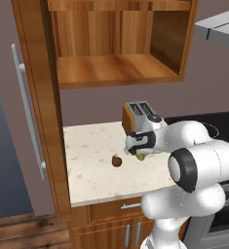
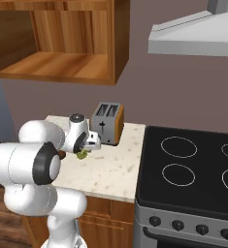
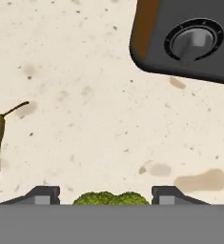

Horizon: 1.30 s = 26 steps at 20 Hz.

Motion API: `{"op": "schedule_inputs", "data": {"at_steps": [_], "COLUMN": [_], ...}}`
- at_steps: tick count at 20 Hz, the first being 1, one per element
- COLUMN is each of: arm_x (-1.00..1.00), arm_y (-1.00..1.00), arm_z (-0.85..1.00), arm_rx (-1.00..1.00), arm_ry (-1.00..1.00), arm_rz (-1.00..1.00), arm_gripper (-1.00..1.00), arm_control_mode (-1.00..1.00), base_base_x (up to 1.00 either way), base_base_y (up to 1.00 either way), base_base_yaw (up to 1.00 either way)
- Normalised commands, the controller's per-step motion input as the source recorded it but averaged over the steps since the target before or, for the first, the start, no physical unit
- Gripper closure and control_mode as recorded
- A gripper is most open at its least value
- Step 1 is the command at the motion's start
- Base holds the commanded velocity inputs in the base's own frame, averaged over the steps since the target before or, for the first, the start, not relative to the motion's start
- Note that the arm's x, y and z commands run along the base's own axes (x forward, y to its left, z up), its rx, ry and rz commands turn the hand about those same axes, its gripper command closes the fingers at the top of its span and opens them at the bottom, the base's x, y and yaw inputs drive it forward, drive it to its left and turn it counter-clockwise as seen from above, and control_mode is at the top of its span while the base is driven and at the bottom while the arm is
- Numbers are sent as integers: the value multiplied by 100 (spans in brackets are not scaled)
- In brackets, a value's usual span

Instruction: Pick the pear, broccoli from the counter and place them in the cabinet. Then close the cabinet.

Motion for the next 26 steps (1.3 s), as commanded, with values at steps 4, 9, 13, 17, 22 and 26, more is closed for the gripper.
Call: {"op": "schedule_inputs", "data": {"at_steps": [4,9,13,17,22,26], "arm_x": [-74,-31,-23,-17,-17,-9], "arm_y": [0,0,0,0,0,0], "arm_z": [100,100,100,100,100,100], "arm_rx": [0,0,0,0,0,0], "arm_ry": [-10,-4,-7,-4,-4,-3], "arm_rz": [0,0,0,0,0,-2], "arm_gripper": [100,100,100,100,100,100], "arm_control_mode": [-100,-100,-100,-100,-100,-100], "base_base_x": [0,0,0,0,0,0], "base_base_y": [0,0,0,0,0,0], "base_base_yaw": [0,0,0,0,0,0]}}
